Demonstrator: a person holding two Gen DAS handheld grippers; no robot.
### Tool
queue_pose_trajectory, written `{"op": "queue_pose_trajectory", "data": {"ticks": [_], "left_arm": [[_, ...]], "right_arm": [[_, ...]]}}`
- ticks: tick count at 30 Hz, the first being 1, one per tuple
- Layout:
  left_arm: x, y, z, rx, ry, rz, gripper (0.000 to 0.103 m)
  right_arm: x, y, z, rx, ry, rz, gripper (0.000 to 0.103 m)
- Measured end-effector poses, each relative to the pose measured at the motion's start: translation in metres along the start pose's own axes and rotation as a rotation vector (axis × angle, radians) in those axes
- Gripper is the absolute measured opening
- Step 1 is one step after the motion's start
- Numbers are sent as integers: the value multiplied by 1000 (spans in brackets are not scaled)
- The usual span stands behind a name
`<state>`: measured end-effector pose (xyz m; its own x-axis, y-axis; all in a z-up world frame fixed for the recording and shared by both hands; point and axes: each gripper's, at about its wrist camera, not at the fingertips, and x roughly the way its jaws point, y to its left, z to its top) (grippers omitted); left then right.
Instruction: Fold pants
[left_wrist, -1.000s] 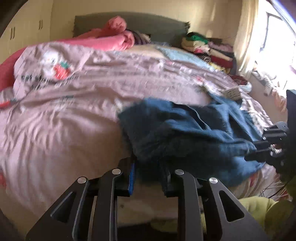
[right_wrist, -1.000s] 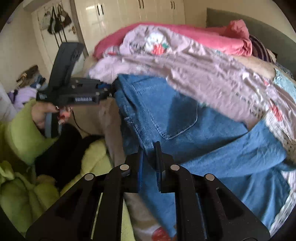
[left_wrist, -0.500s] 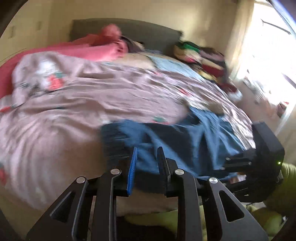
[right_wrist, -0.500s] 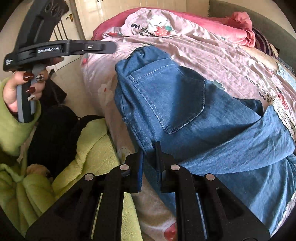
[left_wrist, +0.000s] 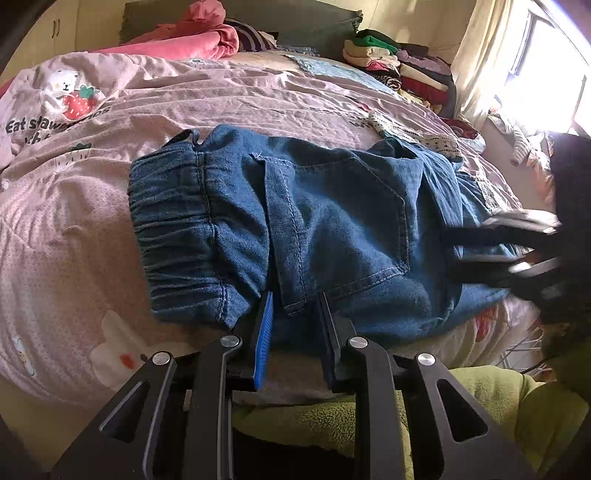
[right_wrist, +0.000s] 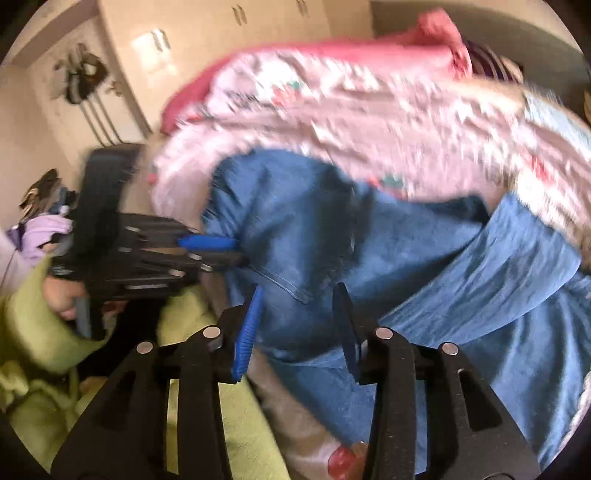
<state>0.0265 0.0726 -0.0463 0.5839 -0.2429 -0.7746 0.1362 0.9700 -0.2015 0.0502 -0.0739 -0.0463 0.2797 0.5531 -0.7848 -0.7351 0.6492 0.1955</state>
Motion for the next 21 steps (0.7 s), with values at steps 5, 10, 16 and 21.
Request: {"op": "queue_pose_trajectory", "data": {"ticks": [5,10,16,21], "left_arm": [[-1,-5,-1,1,-8,3,23],[-18,-15,4,-1,-50,-22,44],[-42,-41,13,48,-97,-60,60],[-35,-67,17,81,-73,-128,64]], "right_arm": [[15,-5,-5,37,61,-4,36],[-26,-20,0,77,-46,2,50],[-58,-58,11,153,-130,-97,63],[-72,-90,23,198,-167,-177,69]]}}
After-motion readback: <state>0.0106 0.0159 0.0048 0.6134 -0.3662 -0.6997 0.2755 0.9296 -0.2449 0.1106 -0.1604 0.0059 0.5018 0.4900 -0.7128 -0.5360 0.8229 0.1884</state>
